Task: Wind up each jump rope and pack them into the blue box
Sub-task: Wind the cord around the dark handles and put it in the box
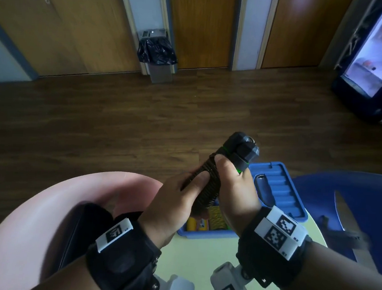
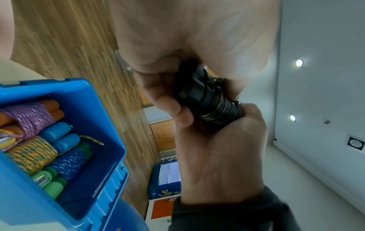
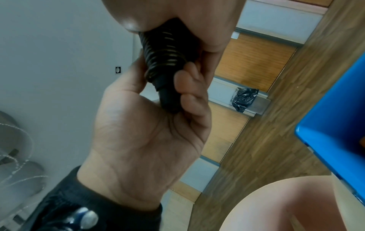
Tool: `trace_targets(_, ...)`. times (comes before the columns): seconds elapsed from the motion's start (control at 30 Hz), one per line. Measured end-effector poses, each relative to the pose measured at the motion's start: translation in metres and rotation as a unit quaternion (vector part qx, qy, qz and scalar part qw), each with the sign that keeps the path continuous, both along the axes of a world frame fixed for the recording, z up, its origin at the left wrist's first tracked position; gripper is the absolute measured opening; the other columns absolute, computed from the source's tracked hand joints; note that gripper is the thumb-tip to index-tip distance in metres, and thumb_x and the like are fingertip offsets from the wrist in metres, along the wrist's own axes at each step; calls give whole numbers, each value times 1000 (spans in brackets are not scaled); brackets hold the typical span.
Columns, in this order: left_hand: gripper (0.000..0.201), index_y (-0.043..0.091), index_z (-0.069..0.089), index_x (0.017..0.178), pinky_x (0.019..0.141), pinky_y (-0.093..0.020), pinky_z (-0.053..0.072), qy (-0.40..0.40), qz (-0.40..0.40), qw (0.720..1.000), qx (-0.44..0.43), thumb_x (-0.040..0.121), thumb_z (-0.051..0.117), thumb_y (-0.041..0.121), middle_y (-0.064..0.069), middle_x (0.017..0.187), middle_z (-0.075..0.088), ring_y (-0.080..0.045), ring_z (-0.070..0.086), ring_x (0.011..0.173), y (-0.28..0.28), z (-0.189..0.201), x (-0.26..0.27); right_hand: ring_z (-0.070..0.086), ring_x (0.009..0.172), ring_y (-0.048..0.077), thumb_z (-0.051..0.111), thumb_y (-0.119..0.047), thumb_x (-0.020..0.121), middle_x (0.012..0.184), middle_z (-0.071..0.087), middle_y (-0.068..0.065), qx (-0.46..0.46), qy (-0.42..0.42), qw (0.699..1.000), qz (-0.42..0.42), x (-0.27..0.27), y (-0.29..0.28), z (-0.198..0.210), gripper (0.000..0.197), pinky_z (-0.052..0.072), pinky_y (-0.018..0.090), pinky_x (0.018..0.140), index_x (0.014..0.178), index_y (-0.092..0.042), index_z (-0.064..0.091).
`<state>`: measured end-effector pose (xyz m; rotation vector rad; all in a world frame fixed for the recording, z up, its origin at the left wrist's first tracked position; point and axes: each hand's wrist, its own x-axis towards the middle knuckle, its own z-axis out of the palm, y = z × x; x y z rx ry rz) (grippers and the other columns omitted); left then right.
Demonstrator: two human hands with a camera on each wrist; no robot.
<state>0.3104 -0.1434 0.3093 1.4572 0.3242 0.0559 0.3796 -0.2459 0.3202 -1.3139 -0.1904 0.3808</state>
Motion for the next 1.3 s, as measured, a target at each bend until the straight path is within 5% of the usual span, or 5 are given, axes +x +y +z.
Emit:
trace_targets(0.2, 40, 20, 72, 85, 47, -27, 41, 5, -53, 998, -42, 77, 59, 57, -9, 72, 64, -27, 55, 53, 4, -2, 10, 55, 53, 36, 53, -28, 92, 66, 56, 18, 22, 36, 999, 15, 4, -5, 0, 36, 45, 45, 49, 78, 5, 52)
trace_targets(0.43, 56, 5, 59, 123, 59, -31, 52, 25, -196, 973, -115, 81, 64, 41, -14, 90, 64, -30, 64, 72, 14, 3, 16, 62, 81, 39, 55, -41, 84, 89, 67, 27, 63, 74, 990, 101, 15, -21, -6, 54, 46, 50, 77, 93, 11, 67)
trace_targets(0.63, 57, 7, 60, 121, 58, -31, 53, -18, -171, 980, -97, 77, 66, 42, -12, 89, 65, -20, 66, 72, 6, 1, 28, 62, 60, 29, 57, -40, 82, 86, 64, 25, 55, 80, 986, 137, 32, -21, -4, 65, 47, 27, 47, 107, 20, 54)
trace_targets(0.87, 30, 15, 73, 90, 69, -36, 54, 98, -201, 974, -29, 73, 75, 40, -11, 82, 69, -25, 68, 73, 19, -24, 45, 65, 87, 31, 67, -13, 90, 93, 66, 18, -41, 135, 984, 112, 55, -25, -22, 26, 54, 46, 88, 110, 0, 58)
trace_targets(1.3, 48, 27, 59, 100, 52, -21, 44, 55, 17, 987, 147, 65, 88, 43, 7, 71, 69, -6, 62, 56, -11, -112, 46, 69, 91, 30, 64, -12, 94, 97, 67, 20, -53, 233, 970, 39, 46, -15, -75, 20, 54, 48, 93, 110, 0, 61)
